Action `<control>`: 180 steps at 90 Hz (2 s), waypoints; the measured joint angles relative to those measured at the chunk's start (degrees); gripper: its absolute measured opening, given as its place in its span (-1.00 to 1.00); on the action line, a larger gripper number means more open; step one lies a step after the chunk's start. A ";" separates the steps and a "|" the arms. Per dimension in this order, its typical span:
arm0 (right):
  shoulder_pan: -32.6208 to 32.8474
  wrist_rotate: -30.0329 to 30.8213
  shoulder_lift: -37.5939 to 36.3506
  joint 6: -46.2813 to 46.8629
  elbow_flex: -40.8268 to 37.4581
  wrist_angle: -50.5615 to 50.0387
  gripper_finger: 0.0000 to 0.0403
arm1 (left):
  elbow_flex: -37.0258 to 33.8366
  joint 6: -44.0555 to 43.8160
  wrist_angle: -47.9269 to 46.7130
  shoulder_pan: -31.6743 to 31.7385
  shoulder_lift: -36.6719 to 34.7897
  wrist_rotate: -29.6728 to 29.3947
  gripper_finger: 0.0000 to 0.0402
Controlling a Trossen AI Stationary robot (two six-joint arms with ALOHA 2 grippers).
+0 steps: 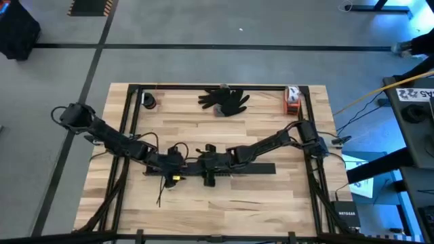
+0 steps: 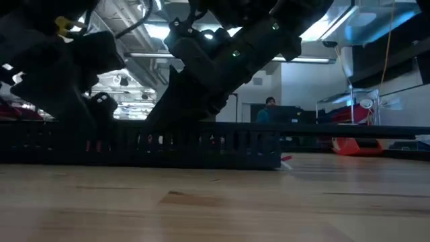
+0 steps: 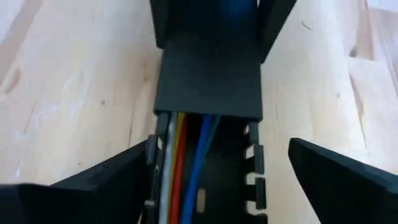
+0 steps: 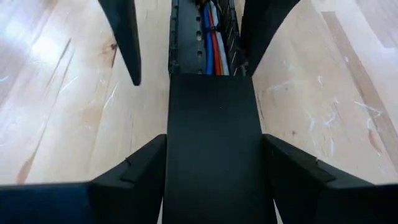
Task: Ziptie cables
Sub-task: Close the cable duct
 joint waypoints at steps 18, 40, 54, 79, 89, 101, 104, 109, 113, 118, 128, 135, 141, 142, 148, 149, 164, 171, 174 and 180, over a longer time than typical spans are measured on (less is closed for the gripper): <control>0.00 -0.01 0.00 0.00 0.00 0.18 0.12 | -7.98 -3.32 14.59 -1.93 -0.04 -3.93 0.69; 0.00 -1.28 0.00 0.09 0.02 0.30 0.12 | -10.39 -2.70 22.78 -1.94 0.07 -6.41 0.65; 0.00 -1.47 0.00 0.09 0.04 0.35 0.12 | -10.42 -1.13 22.51 -1.94 0.07 -6.45 0.46; 0.04 -1.54 0.00 -0.09 0.07 0.86 0.12 | -10.30 0.71 22.45 -1.94 1.98 -6.48 0.13; 0.02 -1.54 0.00 -0.05 -0.01 1.53 0.12 | -10.26 1.41 22.93 -2.00 3.28 -5.70 0.08; 0.04 -1.62 0.50 0.19 -0.11 4.98 0.12 | -10.26 3.53 24.91 -2.04 4.32 -5.14 0.06; 0.02 -1.51 0.83 0.41 -0.11 6.48 0.12 | -10.23 3.86 25.06 -2.04 4.37 -5.07 0.06; 0.01 -1.53 0.95 1.39 -0.07 7.18 0.12 | -10.14 4.10 24.82 -2.04 4.37 -4.94 0.06; 0.00 -1.41 1.86 1.81 0.85 7.10 0.12 | -10.14 4.30 24.78 -2.07 4.39 -4.81 0.06; 0.05 -0.94 2.67 1.84 2.51 6.32 0.12 | -10.27 4.46 24.42 -2.14 4.35 -4.68 0.06; 0.15 -0.48 4.86 1.72 7.11 1.78 0.12 | -10.37 5.01 24.08 -2.22 4.35 -4.22 0.06; 0.18 -0.08 5.55 1.58 9.88 -3.00 0.12 | -10.37 5.07 23.95 -2.42 4.40 -4.27 0.08; 0.22 0.37 5.60 1.48 10.72 -5.47 0.12 | -10.37 4.89 24.31 -2.35 4.49 -4.32 0.11; 0.22 0.44 5.60 1.43 10.73 -5.69 0.12 | -10.35 4.88 24.46 -2.33 4.50 -4.35 0.12; 0.22 0.60 5.60 1.42 10.73 -5.89 0.12 | -10.31 4.53 24.57 -2.19 4.55 -4.51 0.17; 0.22 0.63 5.60 1.40 10.73 -5.84 0.12 | -10.29 4.34 24.50 -2.13 4.55 -4.50 0.18; -0.07 1.44 5.70 1.76 10.80 -5.84 0.12 | -10.11 5.57 22.74 -1.69 3.84 -2.06 0.39; -0.01 0.87 5.70 1.60 10.84 -5.82 0.12 | -9.20 5.77 18.38 -1.80 1.69 1.17 0.44; 0.09 0.59 5.70 1.54 10.84 -5.85 0.12 | -8.54 4.65 15.48 -1.89 0.38 2.03 0.45; 0.10 0.45 5.69 1.51 10.84 -6.14 0.12 | -7.23 2.63 7.63 -1.98 -2.36 2.55 0.46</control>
